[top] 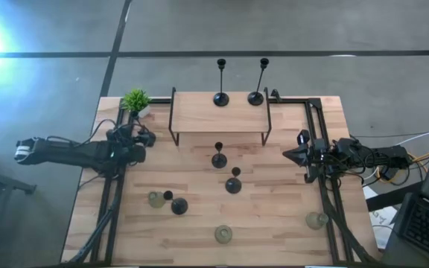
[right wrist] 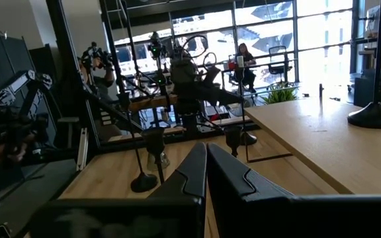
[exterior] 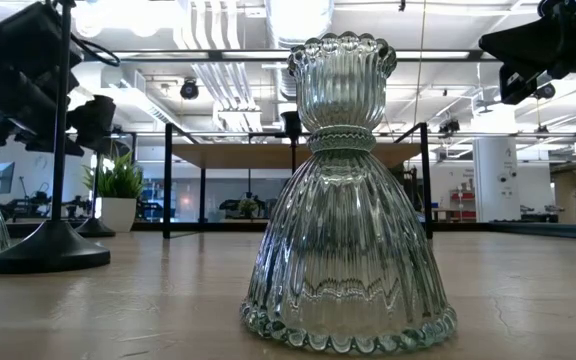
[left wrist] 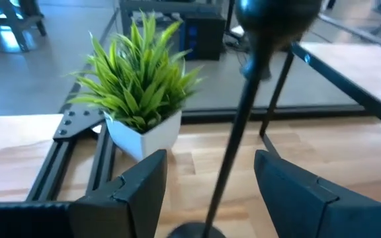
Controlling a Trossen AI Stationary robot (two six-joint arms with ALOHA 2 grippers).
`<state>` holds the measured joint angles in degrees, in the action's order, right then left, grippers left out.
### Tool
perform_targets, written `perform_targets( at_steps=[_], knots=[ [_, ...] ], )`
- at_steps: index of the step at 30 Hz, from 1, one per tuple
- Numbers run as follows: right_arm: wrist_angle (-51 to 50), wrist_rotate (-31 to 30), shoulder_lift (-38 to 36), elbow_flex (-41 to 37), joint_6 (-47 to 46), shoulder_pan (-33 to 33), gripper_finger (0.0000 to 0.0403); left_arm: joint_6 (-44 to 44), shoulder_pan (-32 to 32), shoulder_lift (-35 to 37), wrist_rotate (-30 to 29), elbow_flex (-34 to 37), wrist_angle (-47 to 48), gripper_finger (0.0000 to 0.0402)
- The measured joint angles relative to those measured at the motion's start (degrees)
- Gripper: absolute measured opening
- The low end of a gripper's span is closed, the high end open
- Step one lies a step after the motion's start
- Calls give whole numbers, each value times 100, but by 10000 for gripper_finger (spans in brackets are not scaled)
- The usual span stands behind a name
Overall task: Pick & Place candle stick holders
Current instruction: Put the black candle holder on the shelf
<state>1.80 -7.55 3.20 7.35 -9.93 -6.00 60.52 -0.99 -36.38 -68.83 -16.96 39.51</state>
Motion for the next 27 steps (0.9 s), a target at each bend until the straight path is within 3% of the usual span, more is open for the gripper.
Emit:
perform_targets(
  at_steps=[8, 17, 27],
  knots=[
    [0, 0, 0, -2, -7, 0, 8, -706, -379, 0, -20, 232, -850, 232],
    [-2, 0, 0, -2, -2, 2, 8, -855, -683, 2, -13, 232, -1035, 227],
    [0, 0, 0, -2, -2, 0, 8, -1611, -884, 2, 1, 232, -1667, 178]
  ],
)
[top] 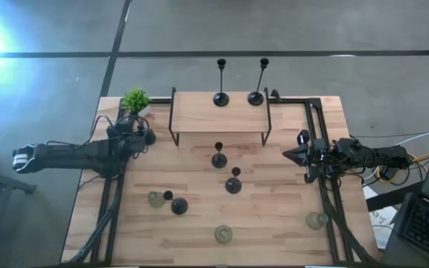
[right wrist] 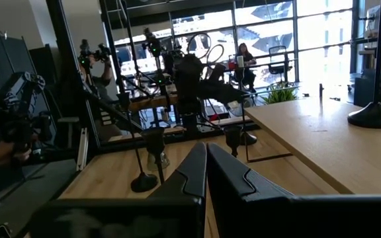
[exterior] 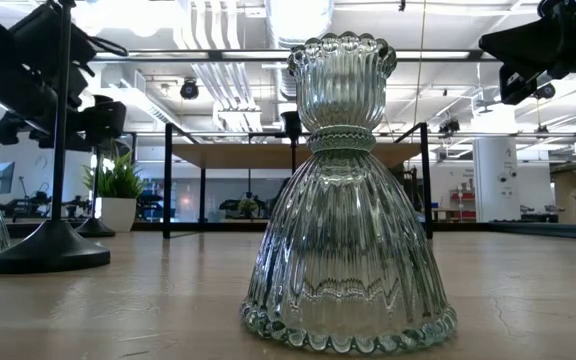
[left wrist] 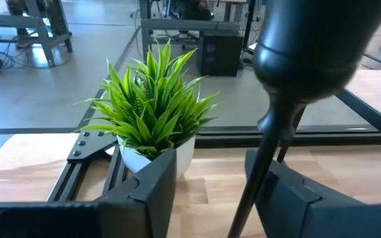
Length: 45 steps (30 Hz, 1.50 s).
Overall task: Pick & Place candle stick holders
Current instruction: Put the black candle holder on the shelf
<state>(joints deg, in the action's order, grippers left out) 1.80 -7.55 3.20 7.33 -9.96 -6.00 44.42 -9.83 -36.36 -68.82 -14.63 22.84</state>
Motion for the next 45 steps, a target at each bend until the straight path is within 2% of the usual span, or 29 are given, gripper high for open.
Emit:
perform_targets(
  at_steps=[6, 14, 19, 23, 29, 35, 39, 45],
  knots=[
    [0, 0, 0, 0, 2, 0, 8, -74, -70, 0, 0, 0, -31, 120],
    [0, 0, 0, 0, -8, 1, 8, -354, -70, 0, 104, 0, -59, 14],
    [0, 0, 0, 0, -9, 2, 8, -699, -70, 10, 205, 0, -278, 12],
    [0, 0, 0, 0, 1, 1, 8, -1172, -70, 94, 602, -91, -591, 12],
    [0, 0, 0, 0, 2, 0, 8, -2199, -68, 179, 921, -880, -590, 12],
    [0, 0, 0, 0, 2, 0, 8, -3230, -60, 201, 1191, -2206, -112, 12],
    [-2, 0, 1, 0, 2, 2, 8, -3816, -71, 181, 1579, -3103, -18, 12],
    [0, 0, -7, 0, 4, 2, 8, -4762, -78, -159, 2135, -4065, 15, 12]
  ],
)
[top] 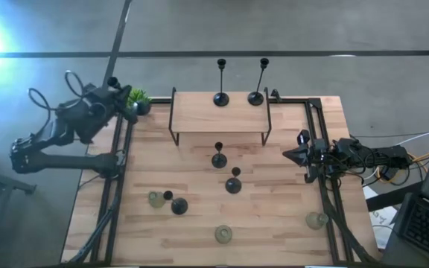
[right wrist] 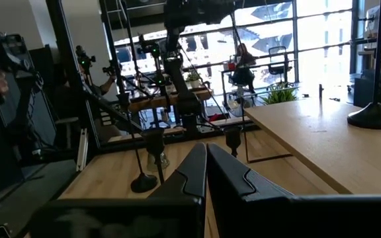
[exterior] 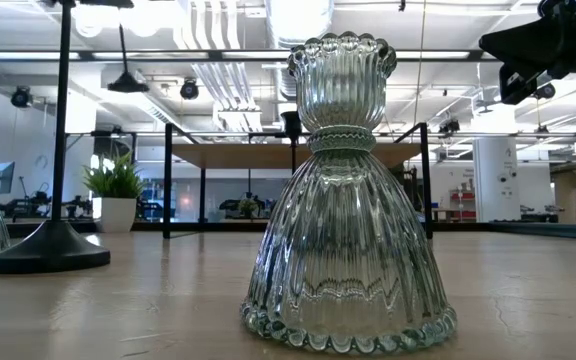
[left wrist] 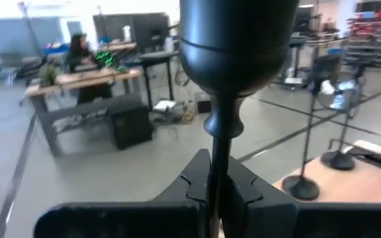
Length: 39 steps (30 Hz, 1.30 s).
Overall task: Pick & Place candle stick holders
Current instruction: Put the black candle holder on the shelf
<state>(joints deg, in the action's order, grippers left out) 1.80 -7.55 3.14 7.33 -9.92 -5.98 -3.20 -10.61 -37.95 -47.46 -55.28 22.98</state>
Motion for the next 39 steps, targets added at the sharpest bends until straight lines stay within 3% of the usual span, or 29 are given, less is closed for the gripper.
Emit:
perform_targets(
  at_steps=[7, 18, 23, 28, 39],
  knots=[
    [2, 0, 0, 0, -2, 0, 8, -748, -270, -846, 1101, -787, -48, 12],
    [2, 0, 0, 0, -14, 0, 8, -899, -2168, -2346, 4621, -1958, -144, 12],
    [2, 0, 0, 0, -15, 0, 8, -752, -2901, -2825, 5693, -1981, -265, 12],
    [2, 0, 0, 0, -13, 0, 8, -745, -3373, -3246, 6326, -1980, -627, 12],
    [2, 0, 0, 0, -15, 0, 8, -719, -3870, -3871, 6869, -1942, -930, 12]
  ],
)
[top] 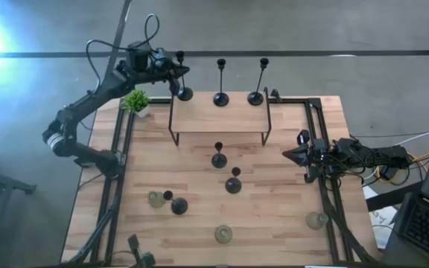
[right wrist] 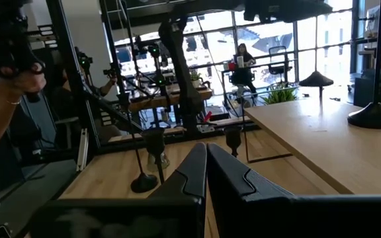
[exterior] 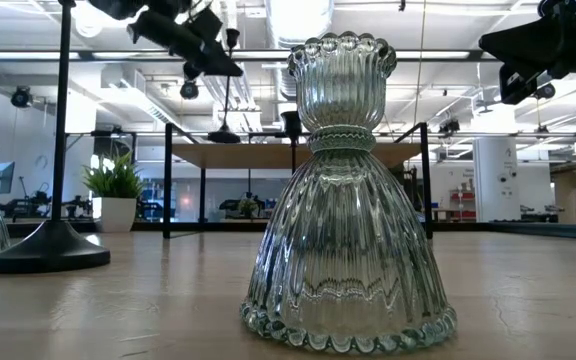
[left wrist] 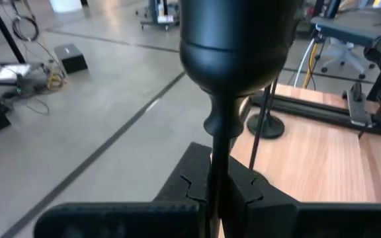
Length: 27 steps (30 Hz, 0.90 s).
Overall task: Pick & Place candle stick holders
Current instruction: Put the black candle holder on the shelf
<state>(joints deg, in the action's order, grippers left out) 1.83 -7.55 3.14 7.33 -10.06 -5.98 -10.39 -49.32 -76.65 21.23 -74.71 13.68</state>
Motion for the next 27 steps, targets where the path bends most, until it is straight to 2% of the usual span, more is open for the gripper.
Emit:
perform_targets(
  at_steps=[12, 23, 27],
  knots=[
    [0, 0, 2, 0, 1, 0, 8, 14, -265, -185, 107, 293, -118, 12],
    [-2, 0, 2, 0, 13, 0, 8, 408, -383, -185, 725, 775, -969, 12],
    [0, -1, 2, 0, 5, 0, 8, 399, -387, -180, 739, 836, -1013, 12]
  ],
)
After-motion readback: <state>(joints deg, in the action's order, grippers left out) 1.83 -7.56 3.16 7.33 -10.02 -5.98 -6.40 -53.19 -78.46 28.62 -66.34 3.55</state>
